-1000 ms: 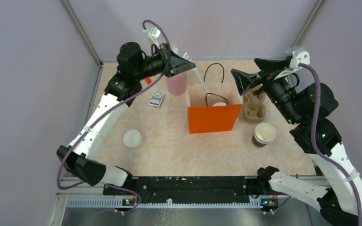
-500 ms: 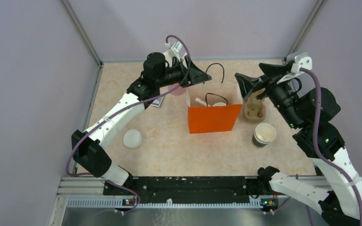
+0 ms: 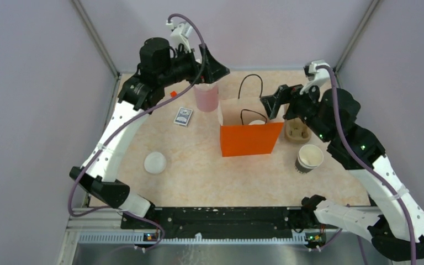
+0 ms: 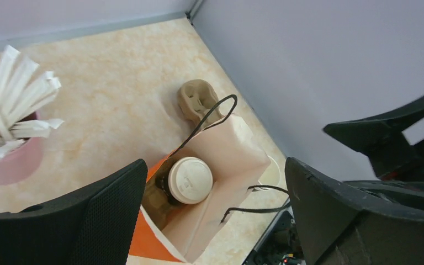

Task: Pack the takeout coffee

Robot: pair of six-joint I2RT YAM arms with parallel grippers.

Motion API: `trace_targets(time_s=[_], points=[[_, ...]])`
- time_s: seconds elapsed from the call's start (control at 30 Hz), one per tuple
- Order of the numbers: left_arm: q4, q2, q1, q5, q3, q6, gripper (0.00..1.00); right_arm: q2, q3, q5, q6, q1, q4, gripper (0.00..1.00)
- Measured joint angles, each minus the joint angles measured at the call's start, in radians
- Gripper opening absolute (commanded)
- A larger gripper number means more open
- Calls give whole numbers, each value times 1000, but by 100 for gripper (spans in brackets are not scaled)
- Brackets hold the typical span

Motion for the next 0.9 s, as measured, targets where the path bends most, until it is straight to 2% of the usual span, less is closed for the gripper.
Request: trace_targets(time_s=[0.2,0.3,0.43,0.57,0.9], points=[[-122,-128,-2,-113,21,98,99,60,38,35,73,0,-132,94],[-151,-198,-2,-159,5,126,99,72,106,80,101,0,-182,94],[-134,-332,-2,-201,-111,146,99,72,207,109,164,0,-195,94],[-92,-443,-2,-206,-236,156,99,59,212,113,235,0,-213,94],[-43,-473,-2,-187,-340,175,99,63,166,122,283,0,-245,94]])
